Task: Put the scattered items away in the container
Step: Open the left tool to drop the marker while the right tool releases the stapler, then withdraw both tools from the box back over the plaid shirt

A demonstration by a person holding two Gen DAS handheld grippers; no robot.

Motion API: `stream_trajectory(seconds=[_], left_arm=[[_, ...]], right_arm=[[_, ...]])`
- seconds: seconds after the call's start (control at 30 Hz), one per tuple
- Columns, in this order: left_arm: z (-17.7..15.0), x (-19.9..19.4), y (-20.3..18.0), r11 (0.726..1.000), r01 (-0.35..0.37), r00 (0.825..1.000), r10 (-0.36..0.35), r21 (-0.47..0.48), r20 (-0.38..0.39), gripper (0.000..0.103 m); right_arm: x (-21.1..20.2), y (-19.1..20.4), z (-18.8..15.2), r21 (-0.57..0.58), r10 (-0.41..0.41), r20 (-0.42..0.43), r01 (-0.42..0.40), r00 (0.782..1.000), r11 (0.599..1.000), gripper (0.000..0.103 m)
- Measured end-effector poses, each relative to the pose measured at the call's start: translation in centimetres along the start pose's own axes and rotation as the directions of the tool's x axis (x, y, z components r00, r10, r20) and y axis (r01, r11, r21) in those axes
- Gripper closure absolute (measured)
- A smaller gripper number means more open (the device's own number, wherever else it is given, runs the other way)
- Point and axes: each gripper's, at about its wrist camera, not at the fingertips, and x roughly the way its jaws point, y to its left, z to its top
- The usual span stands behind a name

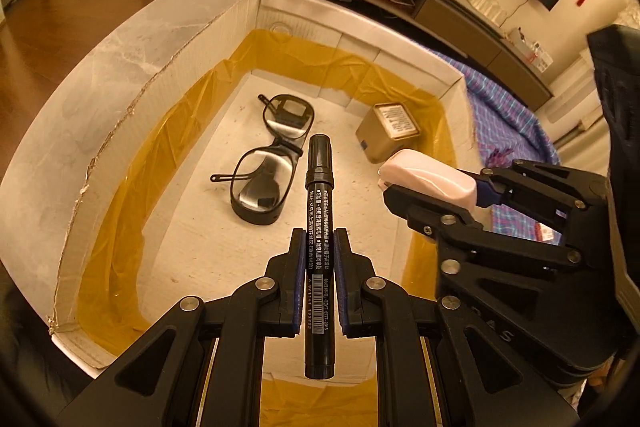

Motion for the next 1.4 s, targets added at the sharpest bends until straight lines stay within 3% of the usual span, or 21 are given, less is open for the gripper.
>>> stream_trajectory(seconds=[0.3,0.4,0.43,0.8,1.4], left_arm=[[0.0,1.6,0.7,1.0,-0.02,0.999,0.02,0.005,-0.046,0.088],[-0.1,1.9,0.9,1.0,-0.016,0.998,0.017,0.01,-0.062,0.064],[-0.2,1.9,1.0,1.0,-0.014,0.998,0.014,0.008,-0.061,0.062],[-0.7,0.7,0.9,0.999,-0.004,0.999,0.005,0.034,-0.039,0.062],[-2.3,-3.4,-0.8,0.993,-0.061,0.997,0.055,0.102,0.059,0.062]], right_arm=[[2.3,-0.2,0.2,-0.04,-0.065,-0.069,0.062,0.995,0.997,0.076],[2.4,-0.3,0.2,-0.037,-0.066,-0.068,0.063,0.996,0.997,0.075],[2.5,-0.3,0.2,-0.038,-0.07,-0.067,0.068,0.995,0.997,0.075],[2.0,-0.1,-0.5,-0.025,-0.07,-0.05,0.069,0.996,0.997,0.075],[-2.7,0.7,-2.8,0.003,-0.047,0.033,0.047,0.998,0.999,0.075]])
